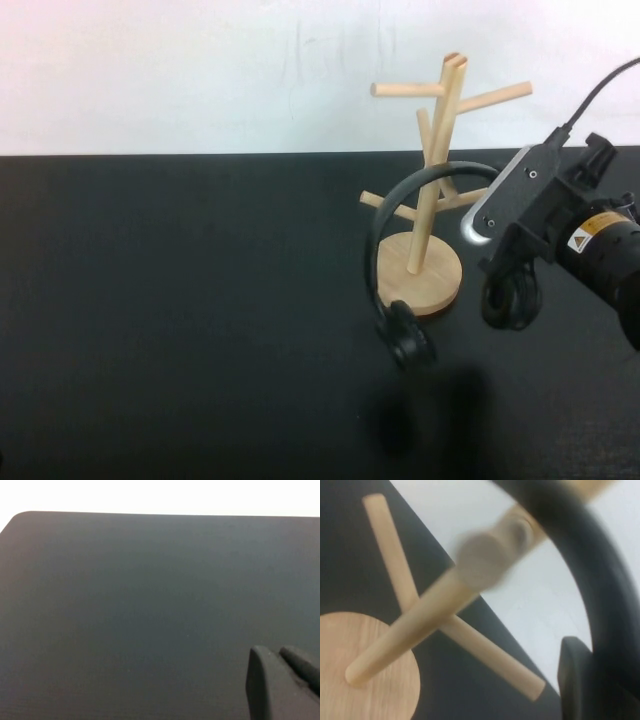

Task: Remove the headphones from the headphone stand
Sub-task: Pick up the headphones from the headphone stand, then place the headphones on the table

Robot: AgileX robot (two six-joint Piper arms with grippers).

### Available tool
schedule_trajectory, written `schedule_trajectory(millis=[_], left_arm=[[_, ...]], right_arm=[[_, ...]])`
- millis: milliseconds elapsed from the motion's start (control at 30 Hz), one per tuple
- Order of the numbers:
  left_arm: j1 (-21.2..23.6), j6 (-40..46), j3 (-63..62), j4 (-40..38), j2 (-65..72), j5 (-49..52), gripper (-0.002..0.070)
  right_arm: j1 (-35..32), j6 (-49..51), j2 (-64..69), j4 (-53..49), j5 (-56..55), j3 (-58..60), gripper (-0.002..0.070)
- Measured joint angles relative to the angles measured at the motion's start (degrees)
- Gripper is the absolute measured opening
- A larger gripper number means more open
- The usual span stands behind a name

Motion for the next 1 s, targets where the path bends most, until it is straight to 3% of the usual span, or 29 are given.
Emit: schedule_trajectory(millis=[300, 467, 667, 833, 1000], left_arm=[[0.00, 0.00, 0.00, 0.00, 0.00, 0.00, 0.0002], [0.00, 0.00, 0.00, 0.00, 0.00, 0.00, 0.0002], [0.00, 0.00, 0.00, 0.00, 0.00, 0.00, 0.0002], [0.00, 0.00, 0.00, 0.00, 0.00, 0.00, 0.0002], [0.00, 0.00, 0.00, 0.00, 0.00, 0.00, 0.0002]], right_arm=[[5.47, -8.69, -11.01, 5.22, 8.31, 0.36, -0.0006], [7.44, -15.82, -18.68, 17.42, 25.53, 0.36, -0.0006], [6.77, -14.38, -25.64, 21.72, 45.87, 0.36, -0.0006], [1.91, -2.19, -25.37, 12.00, 60.51, 0.23, -0.0006], [-6.70, 31.11, -21.39, -17.40, 72.12, -2.05, -0.0006]])
